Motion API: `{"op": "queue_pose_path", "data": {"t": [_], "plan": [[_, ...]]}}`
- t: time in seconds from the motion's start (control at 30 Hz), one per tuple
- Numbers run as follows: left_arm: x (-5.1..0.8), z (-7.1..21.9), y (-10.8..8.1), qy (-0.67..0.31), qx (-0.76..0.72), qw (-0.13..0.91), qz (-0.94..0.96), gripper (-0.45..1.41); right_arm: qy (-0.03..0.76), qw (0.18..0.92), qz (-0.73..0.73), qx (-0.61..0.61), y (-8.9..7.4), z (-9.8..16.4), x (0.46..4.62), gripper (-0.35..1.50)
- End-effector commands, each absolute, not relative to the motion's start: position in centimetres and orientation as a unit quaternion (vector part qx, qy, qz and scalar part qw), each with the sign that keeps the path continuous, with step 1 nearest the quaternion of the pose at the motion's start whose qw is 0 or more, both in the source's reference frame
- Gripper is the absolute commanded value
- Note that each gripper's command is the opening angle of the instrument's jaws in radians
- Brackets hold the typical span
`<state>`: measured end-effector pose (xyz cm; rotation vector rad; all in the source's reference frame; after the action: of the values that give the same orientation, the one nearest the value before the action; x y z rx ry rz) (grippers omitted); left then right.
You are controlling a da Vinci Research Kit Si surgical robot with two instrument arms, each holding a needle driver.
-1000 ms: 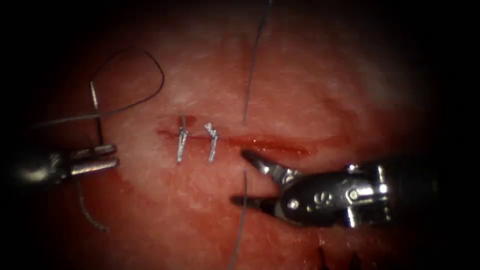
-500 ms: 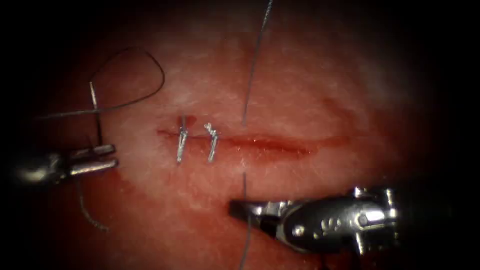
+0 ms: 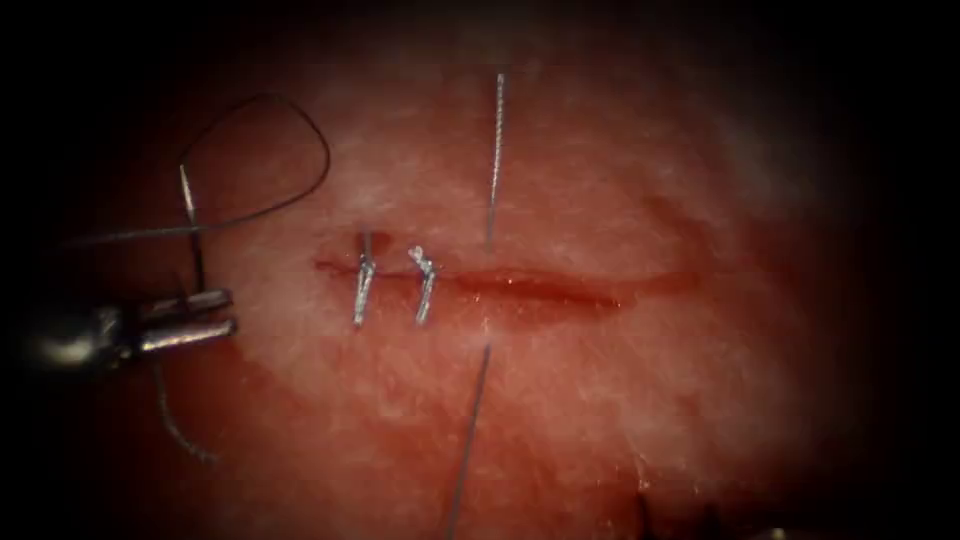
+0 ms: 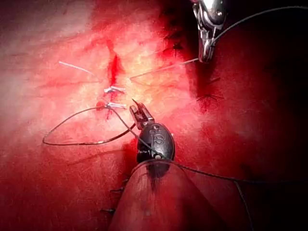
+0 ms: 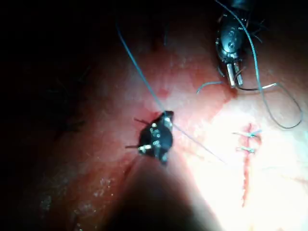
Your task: Wound Closure
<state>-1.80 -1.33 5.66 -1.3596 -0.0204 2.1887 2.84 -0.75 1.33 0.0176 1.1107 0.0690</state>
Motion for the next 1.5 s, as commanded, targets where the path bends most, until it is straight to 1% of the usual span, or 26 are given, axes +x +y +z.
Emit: {"op": "queue_pose_path", "data": {"t": [0.03,0.07,0.1,0.13,0.17,0.23,0.57,0.9,1.1,1.13,1.3,1.33,1.37,1.43,1.47,1.5], "plan": [[-1.83,5.7,-1.5,-0.01,-0.506,0.279,0.816,-0.45,0.537,0.842,0.04,0.009,-0.9,1.2,2.92,-0.35],[-1.83,5.7,-1.5,-0.01,-0.506,0.279,0.816,-0.45,0.543,0.838,0.047,0.003,-0.8,1.2,2.92,-0.25],[-1.83,5.7,-1.5,-0.01,-0.506,0.279,0.816,-0.45,0.544,0.838,0.047,-0.006,-0.8,1.2,2.92,0.42],[-1.83,5.7,-1.5,-0.01,-0.506,0.28,0.816,-0.45,0.542,0.839,0.045,-0.016,-0.8,1.2,2.91,0.84],[-1.84,5.7,-1.5,-0.01,-0.506,0.28,0.816,-0.45,0.529,0.847,0.047,-0.034,-0.7,1.2,2.88,1.21],[-1.84,5.7,-1.5,-0.01,-0.506,0.28,0.816,-0.45,0.52,0.852,0.051,-0.043,-0.6,1.3,2.84,1.37],[-1.83,5.7,-1.4,-0.01,-0.506,0.279,0.816,-0.45,0.486,0.869,0.064,-0.067,-0.3,2.0,2.5,1.4],[-1.88,5.9,-1.2,-0.006,-0.504,0.277,0.818,-0.45,0.48,0.871,0.068,-0.075,-0.2,2.3,2.34,1.32],[-1.71,6.2,-0.8,-0.002,-0.489,0.273,0.828,-0.45,0.479,0.871,0.071,-0.078,-0.2,2.3,2.3,1.3],[-1.68,6.3,-0.7,-0.001,-0.488,0.272,0.83,-0.45,0.478,0.872,0.072,-0.078,-0.1,2.3,2.27,1.23],[-1.65,6.6,-0.7,-0.004,-0.48,0.278,0.832,-0.43,0.466,0.874,0.134,-0.034,0.1,2.4,2.17,1.15],[-1.66,6.7,-0.7,-0.015,-0.477,0.295,0.828,0.07,0.458,0.875,0.153,-0.017,0.1,2.4,2.16,1.13],[-1.66,6.7,-0.7,-0.034,-0.468,0.314,0.825,0.42,0.456,0.875,0.16,-0.014,0.2,2.5,2.15,1.13],[-1.65,6.9,-0.7,-0.084,-0.443,0.35,0.821,0.93,0.455,0.869,0.193,-0.003,0.4,2.5,2.14,1.1],[-1.65,6.9,-0.7,-0.095,-0.435,0.364,0.818,0.99,0.459,0.864,0.208,-0.001,0.5,2.5,2.13,1.08],[-1.65,7.0,-0.7,-0.104,-0.429,0.38,0.813,1.01,0.463,0.856,0.23,0.005,0.5,2.5,2.13,1.06]]}}
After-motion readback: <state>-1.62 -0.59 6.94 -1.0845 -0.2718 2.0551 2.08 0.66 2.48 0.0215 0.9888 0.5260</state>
